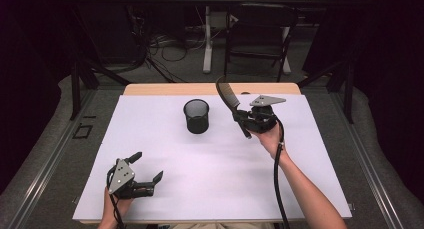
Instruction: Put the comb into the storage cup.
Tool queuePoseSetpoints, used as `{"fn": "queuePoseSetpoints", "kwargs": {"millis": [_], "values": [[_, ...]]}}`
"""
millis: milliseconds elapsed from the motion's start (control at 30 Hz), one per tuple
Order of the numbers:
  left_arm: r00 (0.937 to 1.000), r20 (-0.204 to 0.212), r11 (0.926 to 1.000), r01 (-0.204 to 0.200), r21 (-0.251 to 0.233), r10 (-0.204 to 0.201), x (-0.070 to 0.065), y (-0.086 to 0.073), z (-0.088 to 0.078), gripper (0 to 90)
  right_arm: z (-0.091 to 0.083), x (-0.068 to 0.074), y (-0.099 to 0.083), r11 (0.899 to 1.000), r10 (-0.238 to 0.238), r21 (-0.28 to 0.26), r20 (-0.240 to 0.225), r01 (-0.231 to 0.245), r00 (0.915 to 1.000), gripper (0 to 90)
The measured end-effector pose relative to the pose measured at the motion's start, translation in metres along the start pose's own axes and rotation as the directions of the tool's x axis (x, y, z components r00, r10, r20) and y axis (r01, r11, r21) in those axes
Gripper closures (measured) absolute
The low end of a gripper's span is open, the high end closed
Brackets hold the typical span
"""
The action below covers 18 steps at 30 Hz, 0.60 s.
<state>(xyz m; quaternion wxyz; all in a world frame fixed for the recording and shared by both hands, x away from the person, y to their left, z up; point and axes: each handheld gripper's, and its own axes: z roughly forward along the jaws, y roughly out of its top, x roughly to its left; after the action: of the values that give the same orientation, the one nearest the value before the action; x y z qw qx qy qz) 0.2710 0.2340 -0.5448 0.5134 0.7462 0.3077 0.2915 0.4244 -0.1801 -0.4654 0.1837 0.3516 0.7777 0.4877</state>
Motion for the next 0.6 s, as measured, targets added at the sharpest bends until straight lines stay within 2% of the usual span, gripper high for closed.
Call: {"fn": "queuePoseSetpoints", "kwargs": {"millis": [600], "values": [[1.0,0.0,1.0,0.0,0.002,0.0,0.0001,-0.0001,0.0001,5.8,0.0075,0.0049,0.0069,1.0,0.007,-0.026,-0.005,-0.007,1.0,72.4]]}}
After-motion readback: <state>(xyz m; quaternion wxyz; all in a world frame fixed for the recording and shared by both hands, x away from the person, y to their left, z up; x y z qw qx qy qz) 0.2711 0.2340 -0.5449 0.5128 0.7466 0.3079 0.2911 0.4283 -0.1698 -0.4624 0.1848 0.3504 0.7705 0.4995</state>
